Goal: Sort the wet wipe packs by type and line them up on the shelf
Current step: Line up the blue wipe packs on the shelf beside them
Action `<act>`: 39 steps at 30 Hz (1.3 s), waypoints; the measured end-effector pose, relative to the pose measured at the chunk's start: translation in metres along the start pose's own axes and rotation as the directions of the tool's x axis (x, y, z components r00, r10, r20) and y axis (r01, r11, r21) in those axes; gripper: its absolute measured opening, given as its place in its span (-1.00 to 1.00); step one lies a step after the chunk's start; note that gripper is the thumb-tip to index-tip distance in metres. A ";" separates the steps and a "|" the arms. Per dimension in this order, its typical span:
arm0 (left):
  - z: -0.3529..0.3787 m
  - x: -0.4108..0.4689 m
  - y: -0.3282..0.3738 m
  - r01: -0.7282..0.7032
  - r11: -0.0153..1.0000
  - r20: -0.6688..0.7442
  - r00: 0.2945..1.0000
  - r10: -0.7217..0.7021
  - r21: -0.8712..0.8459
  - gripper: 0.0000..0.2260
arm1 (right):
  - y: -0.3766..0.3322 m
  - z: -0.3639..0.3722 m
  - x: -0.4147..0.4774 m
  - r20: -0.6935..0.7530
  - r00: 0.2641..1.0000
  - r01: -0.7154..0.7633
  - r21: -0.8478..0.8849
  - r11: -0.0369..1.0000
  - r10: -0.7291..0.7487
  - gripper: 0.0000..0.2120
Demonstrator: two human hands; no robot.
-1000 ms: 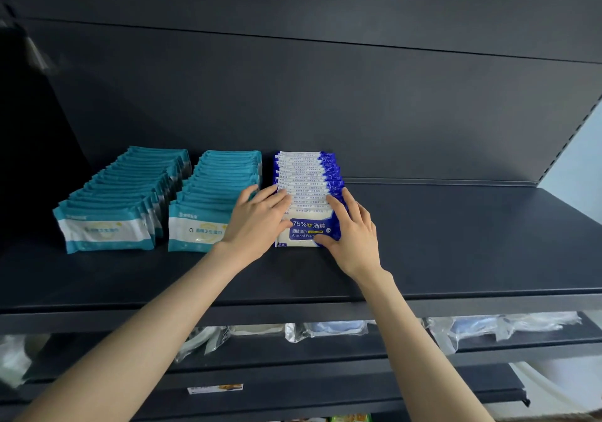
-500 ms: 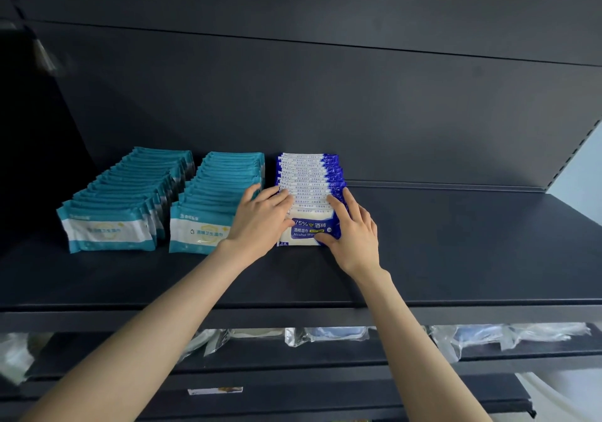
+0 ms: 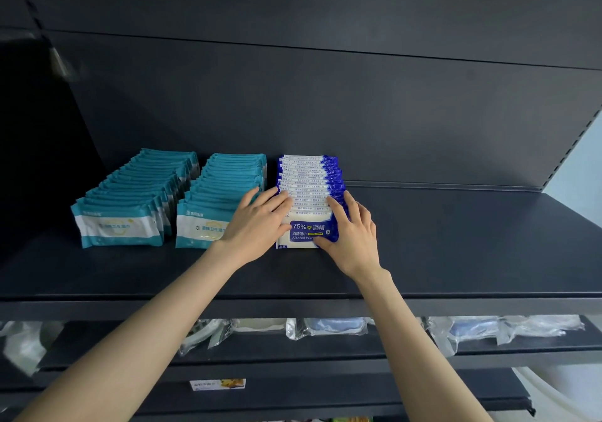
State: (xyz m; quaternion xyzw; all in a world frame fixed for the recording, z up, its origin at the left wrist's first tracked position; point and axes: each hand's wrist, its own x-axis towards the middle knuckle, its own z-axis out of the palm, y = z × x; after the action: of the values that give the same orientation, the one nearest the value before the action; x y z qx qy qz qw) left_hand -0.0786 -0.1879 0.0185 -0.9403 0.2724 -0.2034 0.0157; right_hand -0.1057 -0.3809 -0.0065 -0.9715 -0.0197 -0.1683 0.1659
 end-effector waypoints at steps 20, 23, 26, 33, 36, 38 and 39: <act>-0.005 -0.013 0.004 0.047 0.993 0.057 0.998 -0.041 -0.109 -0.51 | -0.007 -0.009 -0.008 0.010 1.000 0.002 -0.026 1.000 -0.002 -0.27; -0.006 -0.014 0.005 0.052 0.991 0.032 0.998 -0.049 -0.124 -0.53 | -0.007 -0.010 -0.009 0.004 1.000 0.010 -0.019 1.000 -0.009 -0.29; -0.007 -0.014 0.006 0.058 0.989 0.013 0.998 -0.057 -0.133 -0.56 | -0.007 -0.011 -0.009 0.001 1.000 0.017 -0.014 1.000 -0.017 -0.31; -0.011 -0.012 0.009 0.109 0.982 -0.009 0.994 -0.112 -0.154 -0.60 | -0.008 -0.015 -0.009 -0.024 0.999 0.023 0.030 0.999 -0.022 -0.41; -0.009 -0.010 0.010 0.148 0.977 -0.011 0.988 -0.152 -0.153 -0.60 | -0.007 -0.014 -0.007 -0.019 1.000 0.017 0.040 0.999 -0.016 -0.44; -0.010 -0.008 0.011 0.172 0.971 -0.019 0.984 -0.177 -0.166 -0.61 | -0.007 -0.015 -0.005 -0.009 1.000 0.012 0.043 0.999 -0.012 -0.45; -0.010 -0.007 0.011 0.176 0.970 -0.020 0.983 -0.182 -0.169 -0.62 | -0.006 -0.015 -0.004 -0.005 1.000 0.010 0.043 0.999 -0.010 -0.46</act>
State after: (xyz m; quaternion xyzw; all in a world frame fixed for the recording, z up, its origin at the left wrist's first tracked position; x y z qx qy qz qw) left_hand -0.0932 -0.1930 0.0240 -0.9553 0.2029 -0.1971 -0.0862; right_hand -0.1148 -0.3798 0.0079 -0.9672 -0.0276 -0.1709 0.1860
